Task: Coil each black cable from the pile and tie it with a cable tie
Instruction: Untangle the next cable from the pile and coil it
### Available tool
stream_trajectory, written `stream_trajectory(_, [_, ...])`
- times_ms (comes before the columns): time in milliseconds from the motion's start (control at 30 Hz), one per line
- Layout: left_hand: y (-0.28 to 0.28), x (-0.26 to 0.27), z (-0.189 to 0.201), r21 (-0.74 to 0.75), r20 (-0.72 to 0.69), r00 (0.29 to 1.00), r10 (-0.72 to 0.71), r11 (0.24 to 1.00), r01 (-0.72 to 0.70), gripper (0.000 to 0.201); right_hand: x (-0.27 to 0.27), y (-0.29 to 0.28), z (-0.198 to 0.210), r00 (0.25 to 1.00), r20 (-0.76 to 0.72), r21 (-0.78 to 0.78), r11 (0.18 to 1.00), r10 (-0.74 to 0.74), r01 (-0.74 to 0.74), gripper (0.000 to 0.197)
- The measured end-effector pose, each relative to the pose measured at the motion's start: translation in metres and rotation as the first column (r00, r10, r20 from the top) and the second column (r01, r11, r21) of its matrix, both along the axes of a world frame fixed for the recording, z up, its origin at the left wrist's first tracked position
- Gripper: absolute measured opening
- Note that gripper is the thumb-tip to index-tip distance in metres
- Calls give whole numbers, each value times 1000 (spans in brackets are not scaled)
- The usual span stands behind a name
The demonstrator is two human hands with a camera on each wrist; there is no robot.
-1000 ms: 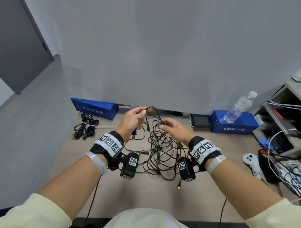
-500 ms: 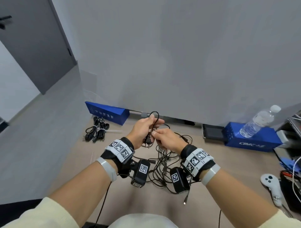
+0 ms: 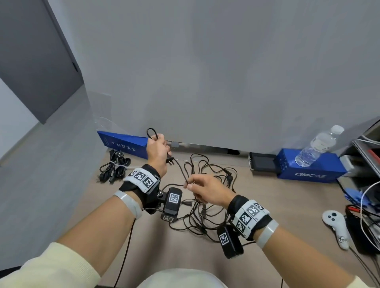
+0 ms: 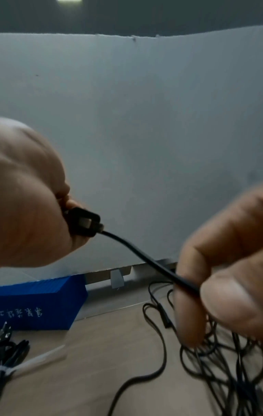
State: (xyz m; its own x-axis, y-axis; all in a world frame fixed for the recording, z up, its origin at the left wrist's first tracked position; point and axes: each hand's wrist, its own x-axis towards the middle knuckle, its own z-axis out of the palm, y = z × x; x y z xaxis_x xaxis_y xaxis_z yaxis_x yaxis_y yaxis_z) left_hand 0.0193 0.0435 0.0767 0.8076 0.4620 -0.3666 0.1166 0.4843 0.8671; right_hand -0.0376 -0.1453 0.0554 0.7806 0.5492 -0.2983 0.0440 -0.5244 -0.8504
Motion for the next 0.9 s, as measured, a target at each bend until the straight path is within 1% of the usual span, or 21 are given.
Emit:
stream_trajectory(67, [-2, -2, -8, 151, -46, 999, -12, 988, 19, 10, 0, 2, 6, 993, 75, -79, 993, 94, -88, 12])
stream_trajectory(133, [-4, -6, -13, 317, -80, 996, -43, 946, 66, 6, -1, 4, 13, 982, 108, -97, 985, 155, -145, 14])
stream_trajectory(167, [-5, -9, -14, 404, -89, 993, -74, 909, 104, 7, -1, 5, 15, 980, 120, -81, 986, 158, -148, 15])
stream_trajectory(200, [-5, -13, -15, 487, -100, 987, -124, 859, 158, 12, 0, 6, 18, 981, 137, -60, 989, 141, -133, 17])
stream_trajectory(267, [-4, -21, -17, 592, -133, 947, -291, 744, 312, 23, 3, 5, 21, 981, 182, -35, 997, 72, -67, 20])
stream_trajectory(333, [-3, -30, -15, 597, -203, 854, -480, 631, 496, 30, 9, 3, 23, 976, 216, -27, 1000, 2, 3, 22])
stream_trajectory(433, [-3, -42, -10, 483, -249, 662, -707, 502, 718, 49, 16, 2, 20, 972, 231, -14, 998, -52, 57, 24])
stream_trajectory(500, [-6, -48, -9, 434, -270, 541, -797, 401, 807, 61, 18, 5, 16, 958, 271, -1, 996, -89, 93, 21])
stream_trajectory(533, [-8, -50, -9, 414, -284, 499, -819, 365, 834, 63, 20, 6, 14, 948, 288, 19, 991, -135, 136, 17])
stream_trajectory(567, [-10, -52, -9, 393, -300, 467, -832, 339, 855, 62, 24, 6, 10, 932, 301, 39, 979, -200, 198, 13])
stream_trajectory(600, [-11, -54, -9, 377, -316, 435, -843, 309, 873, 56, 26, 5, 8, 914, 310, 52, 965, -262, 259, 12])
stream_trajectory(633, [-11, -55, -10, 376, -333, 397, -855, 266, 888, 44, 27, 4, 7, 898, 318, 62, 952, -303, 299, 16])
stream_trajectory(667, [-10, -56, -11, 378, -356, 358, -863, 217, 900, 30, 28, 3, 6, 893, 318, 76, 947, -319, 312, 20])
stream_trajectory(700, [-10, -57, -11, 366, -377, 330, -865, 188, 911, 19, 28, 1, 6, 899, 302, 93, 949, -317, 303, 22])
stream_trajectory(733, [-9, -58, -12, 336, -386, 323, -864, 194, 921, 13, 28, -1, 7, 910, 286, 105, 954, -300, 281, 22])
stream_trajectory(767, [-8, -59, -12, 300, -382, 337, -861, 230, 926, 14, 29, -3, 6, 919, 279, 103, 960, -279, 260, 21])
stream_trajectory(833, [-4, -59, -11, 243, -354, 403, -844, 333, 911, 21, 32, -8, 2, 926, 280, 83, 967, -254, 240, 18])
stream_trajectory(900, [5, -58, -10, 189, -299, 476, -827, 437, 879, 26, 36, -18, -4, 918, 288, 59, 962, -274, 268, 16])
